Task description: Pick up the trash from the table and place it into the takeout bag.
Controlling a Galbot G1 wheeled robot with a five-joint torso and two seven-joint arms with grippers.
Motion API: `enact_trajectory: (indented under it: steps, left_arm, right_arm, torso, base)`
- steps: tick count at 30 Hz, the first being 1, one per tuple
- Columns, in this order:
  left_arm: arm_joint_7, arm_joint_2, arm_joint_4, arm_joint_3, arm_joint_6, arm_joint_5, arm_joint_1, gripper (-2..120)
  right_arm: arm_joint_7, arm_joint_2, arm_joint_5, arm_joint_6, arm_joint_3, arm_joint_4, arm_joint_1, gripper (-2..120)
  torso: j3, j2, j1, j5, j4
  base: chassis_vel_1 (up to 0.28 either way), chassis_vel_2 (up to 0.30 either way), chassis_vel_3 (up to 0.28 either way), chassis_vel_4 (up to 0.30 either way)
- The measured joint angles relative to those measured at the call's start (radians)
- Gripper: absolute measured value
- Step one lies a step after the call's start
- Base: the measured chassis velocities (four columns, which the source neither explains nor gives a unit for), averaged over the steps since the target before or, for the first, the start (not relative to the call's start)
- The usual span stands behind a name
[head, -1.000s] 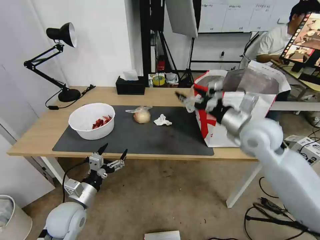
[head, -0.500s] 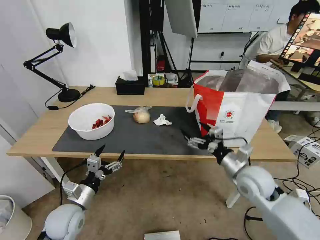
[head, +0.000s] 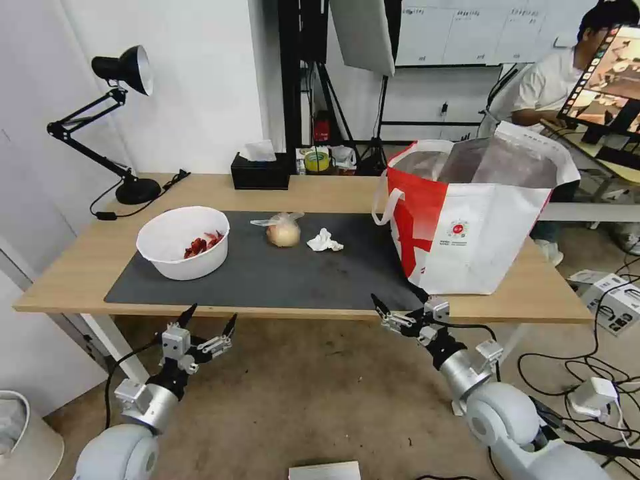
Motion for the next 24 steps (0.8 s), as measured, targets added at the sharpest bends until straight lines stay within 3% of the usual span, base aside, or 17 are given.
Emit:
enact_trajectory:
  steps: [10,24]
  left_arm:
    - [-0.003,0.005,-0.003,-0.014,0.01,-0.006,0.016,100]
    - [-0.012,0.02,-0.011,-0.028,0.028,-0.027,0.014,100]
  right_arm:
    - [0.01,-0.034,0.035,-0.002,0.03,0.003,0.002,100]
    - [0.028,-0.005,0.03,-0.04,0.046,0.051,-0.033,100]
  torso:
    - [0.0,0.0,0.0,0.0,0.0]
    - [0.0,0.0,0.0,0.0,0.0]
  base:
    - [0.0,0.0,0.0,0.0]
    - [0.0,0.0,0.0,0.0]
